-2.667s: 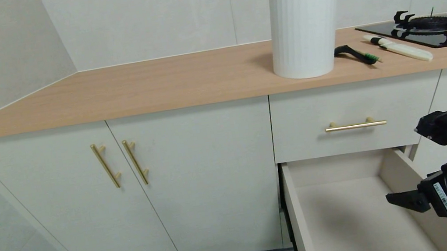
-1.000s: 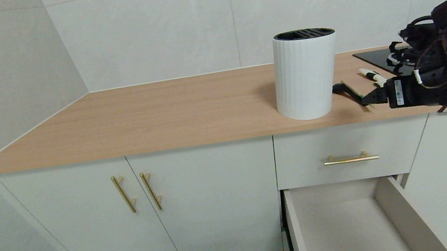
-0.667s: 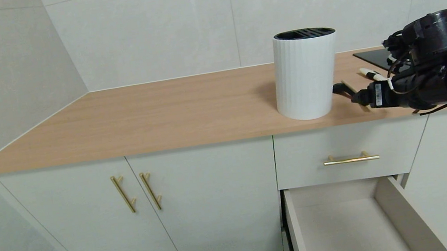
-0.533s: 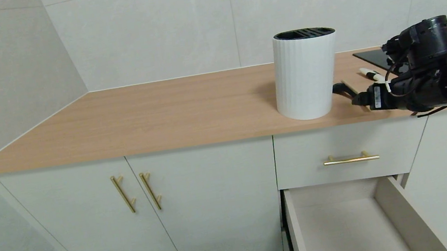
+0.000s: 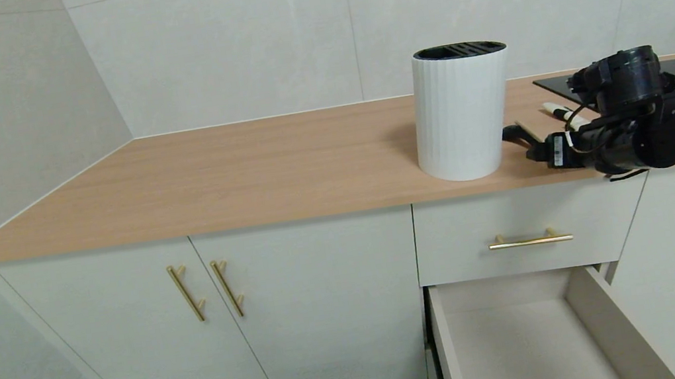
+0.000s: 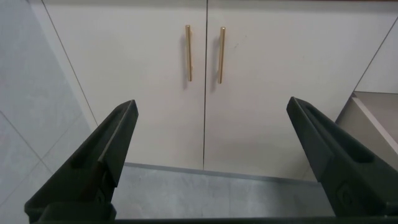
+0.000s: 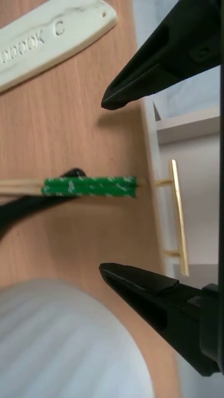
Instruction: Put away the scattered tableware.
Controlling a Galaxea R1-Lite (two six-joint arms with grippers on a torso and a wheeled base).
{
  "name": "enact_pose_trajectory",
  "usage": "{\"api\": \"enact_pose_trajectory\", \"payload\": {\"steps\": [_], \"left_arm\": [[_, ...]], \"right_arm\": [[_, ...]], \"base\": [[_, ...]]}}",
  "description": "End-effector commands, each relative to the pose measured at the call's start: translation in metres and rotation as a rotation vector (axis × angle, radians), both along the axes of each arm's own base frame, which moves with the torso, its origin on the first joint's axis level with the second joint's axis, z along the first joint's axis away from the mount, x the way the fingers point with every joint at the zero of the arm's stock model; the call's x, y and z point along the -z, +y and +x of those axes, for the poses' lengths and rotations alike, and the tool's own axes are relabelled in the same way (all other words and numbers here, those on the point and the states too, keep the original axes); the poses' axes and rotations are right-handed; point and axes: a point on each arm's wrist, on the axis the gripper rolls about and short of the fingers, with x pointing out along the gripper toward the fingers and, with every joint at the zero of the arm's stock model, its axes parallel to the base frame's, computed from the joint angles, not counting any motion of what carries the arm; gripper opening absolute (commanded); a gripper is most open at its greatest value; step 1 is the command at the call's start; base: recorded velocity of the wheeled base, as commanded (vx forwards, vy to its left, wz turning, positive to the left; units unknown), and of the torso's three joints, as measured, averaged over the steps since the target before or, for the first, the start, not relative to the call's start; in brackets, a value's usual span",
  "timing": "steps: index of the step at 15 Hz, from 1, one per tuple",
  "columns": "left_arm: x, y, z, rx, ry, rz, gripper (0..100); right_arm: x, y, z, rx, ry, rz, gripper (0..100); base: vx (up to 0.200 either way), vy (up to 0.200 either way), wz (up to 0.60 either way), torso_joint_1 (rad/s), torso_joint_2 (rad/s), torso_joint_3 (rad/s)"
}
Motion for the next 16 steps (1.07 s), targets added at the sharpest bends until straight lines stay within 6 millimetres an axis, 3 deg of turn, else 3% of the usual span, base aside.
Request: {"api": "enact_pose_trajectory", "payload": {"steps": [1, 2, 3, 11, 13, 16], "left_arm": [[0.000, 0.000, 0.000, 0.000, 0.000, -0.001, 100], [0.000, 0.000, 0.000, 0.000, 0.000, -0.001, 100], [0.000, 0.000, 0.000, 0.000, 0.000, -0.001, 100], [0.000, 0.000, 0.000, 0.000, 0.000, -0.001, 100], [0.000, 0.000, 0.000, 0.000, 0.000, -0.001, 100], [0.000, 0.000, 0.000, 0.000, 0.000, -0.001, 100]], "right_arm": [[0.005, -0.003, 0.004, 0.009, 0.009, -0.002, 100], [0.005, -0.004, 0.004, 0.011, 0.009, -0.002, 100], [0.005, -0.004, 0.004, 0.009, 0.009, -0.002, 0], [-0.004, -0.005, -0.002, 0.012, -0.014, 0.005, 0], [-0.018, -0.007, -0.012, 0.012, -0.047, 0.011, 0], [-0.041, -0.015, -0.056, 0.004, -0.087, 0.017, 0]], "base": [[0.000, 0.000, 0.00, 0.000, 0.00, 0.000], [0.000, 0.000, 0.00, 0.000, 0.00, 0.000], [0.000, 0.000, 0.00, 0.000, 0.00, 0.000], [0.000, 0.000, 0.00, 0.000, 0.00, 0.000], [0.000, 0.000, 0.00, 0.000, 0.00, 0.000], [0.000, 0.000, 0.00, 0.000, 0.00, 0.000]]}}
